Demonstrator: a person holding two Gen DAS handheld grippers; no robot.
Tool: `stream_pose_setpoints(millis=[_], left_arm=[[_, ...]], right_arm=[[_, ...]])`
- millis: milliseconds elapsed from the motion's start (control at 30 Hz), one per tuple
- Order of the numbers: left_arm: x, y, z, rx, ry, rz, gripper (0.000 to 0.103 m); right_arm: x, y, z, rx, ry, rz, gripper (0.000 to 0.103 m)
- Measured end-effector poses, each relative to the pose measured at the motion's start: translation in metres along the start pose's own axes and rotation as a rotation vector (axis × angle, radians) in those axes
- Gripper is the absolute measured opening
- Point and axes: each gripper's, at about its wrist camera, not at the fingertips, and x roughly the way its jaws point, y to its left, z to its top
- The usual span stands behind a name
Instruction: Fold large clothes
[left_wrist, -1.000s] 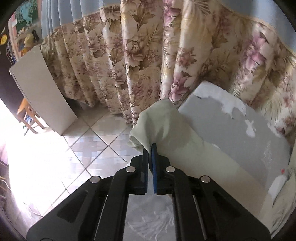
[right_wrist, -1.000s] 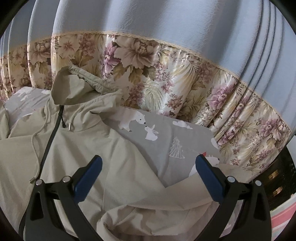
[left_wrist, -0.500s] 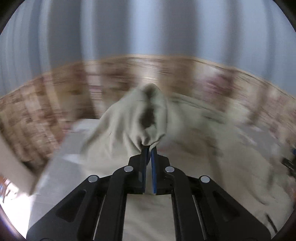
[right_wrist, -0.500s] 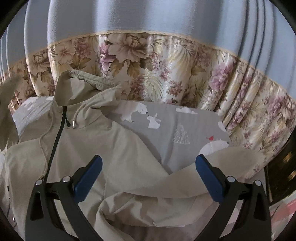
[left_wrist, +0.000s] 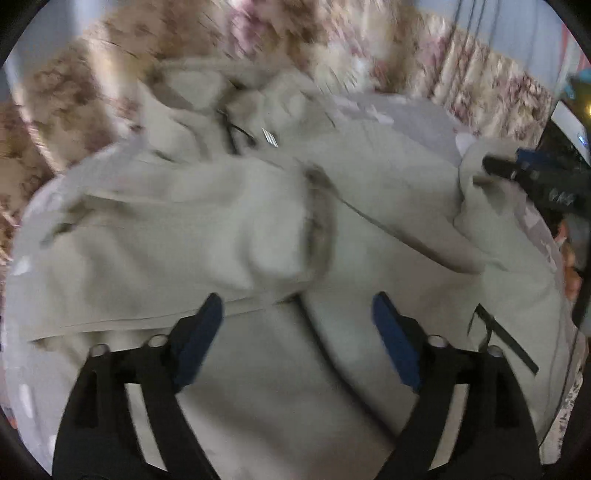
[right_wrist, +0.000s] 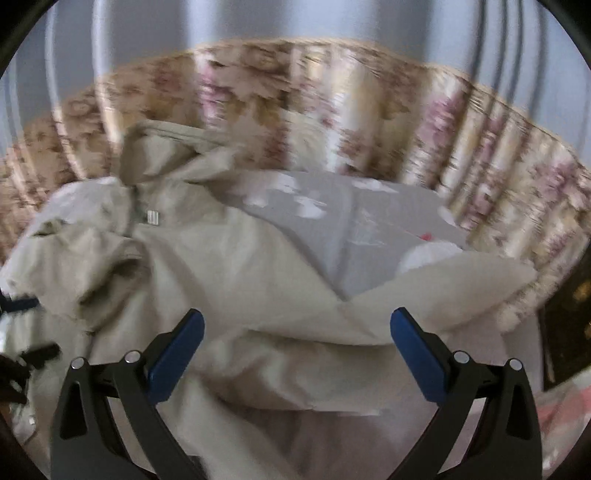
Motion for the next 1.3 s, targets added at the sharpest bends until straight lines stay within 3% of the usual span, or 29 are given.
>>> stream_pose_setpoints(millis=[33,100,200,233,267,300,333,400,600,667,767,800,833,933,967,1000,1100,1133,1167,1200,1233,1267,1300], left_arm=[[-0.014,0.012,-0.002,-0.007,-0.032,0.025,0.097],[-0.04,0.047,-0.002,-0.011,-0.104,0.146,0.099],[-0.053,0.103,0.001,-0.038,-0.149,0.316,0.1],[-0.052,0.115,0.004,-0.047,-0.152,0.341,0.1],[-0.047,0.135,0.005,-0.056,-0.15,0.363,0.1],[-0.04,0.15,0.007,-0.067,-0.135,0.38,0.1],[-0.029,0.167,0.009,-0.086,-0.101,0.394,0.1],[-0.015,0.183,0.008,-0.103,-0.07,0.38,0.1],[0.015,0.192,-0.002,-0.103,-0.031,0.324,0.099],[0.023,0.195,-0.005,-0.128,-0.018,0.294,0.099],[0.025,0.202,-0.008,-0.187,-0.016,0.225,0.099],[0.021,0.204,-0.008,-0.21,-0.023,0.209,0.099],[0.017,0.206,-0.008,-0.219,-0.028,0.204,0.099],[-0.009,0.21,-0.006,-0.246,-0.09,0.179,0.1],[-0.023,0.212,-0.004,-0.254,-0.121,0.173,0.1],[-0.032,0.213,-0.003,-0.258,-0.138,0.171,0.1],[-0.048,0.213,0.001,-0.243,-0.156,0.17,0.1],[-0.048,0.211,0.002,-0.228,-0.154,0.173,0.1],[-0.045,0.207,0.004,-0.208,-0.148,0.188,0.1],[-0.042,0.204,0.006,-0.197,-0.143,0.209,0.1],[-0.036,0.202,0.008,-0.194,-0.135,0.227,0.1],[-0.027,0.2,0.01,-0.197,-0.119,0.22,0.1],[-0.02,0.2,0.012,-0.203,-0.107,0.201,0.1]], right_arm=[[-0.002,0.008,0.002,-0.002,-0.005,0.028,0.101],[-0.001,0.025,0.006,-0.009,0.017,0.075,0.101],[0.008,0.06,0.011,-0.016,0.057,0.176,0.101],[0.012,0.071,0.012,-0.021,0.062,0.201,0.1],[0.017,0.082,0.012,-0.026,0.072,0.247,0.086],[0.023,0.092,0.011,-0.029,0.094,0.306,0.073],[0.029,0.1,0.01,-0.023,0.12,0.362,0.046],[0.036,0.109,0.008,0.002,0.152,0.444,0.044],[0.051,0.144,0.007,-0.015,0.215,0.558,0.045],[0.058,0.16,0.003,-0.05,0.243,0.541,0.047],[0.08,0.175,-0.004,-0.08,0.304,0.45,0.046],[0.08,0.176,-0.004,-0.083,0.285,0.441,0.043],[0.073,0.177,-0.001,-0.111,0.231,0.424,0.026],[0.026,0.169,0.02,-0.239,-0.025,0.213,0.018],[0.007,0.158,0.029,-0.253,-0.104,0.117,0.009],[-0.004,0.141,0.038,-0.221,-0.115,0.093,0.009],[0.006,0.101,0.042,-0.148,0.066,0.147,0.009],[0.015,0.09,0.037,-0.158,0.11,0.109,0.011],[0.022,0.081,0.032,-0.143,0.135,0.076,0.013],[0.026,0.075,0.03,-0.108,0.137,0.104,0.014],[0.027,0.065,0.028,-0.021,0.133,0.231,0.023],[0.026,0.06,0.027,0.043,0.129,0.324,0.043],[0.026,0.059,0.026,0.088,0.121,0.386,0.052]])
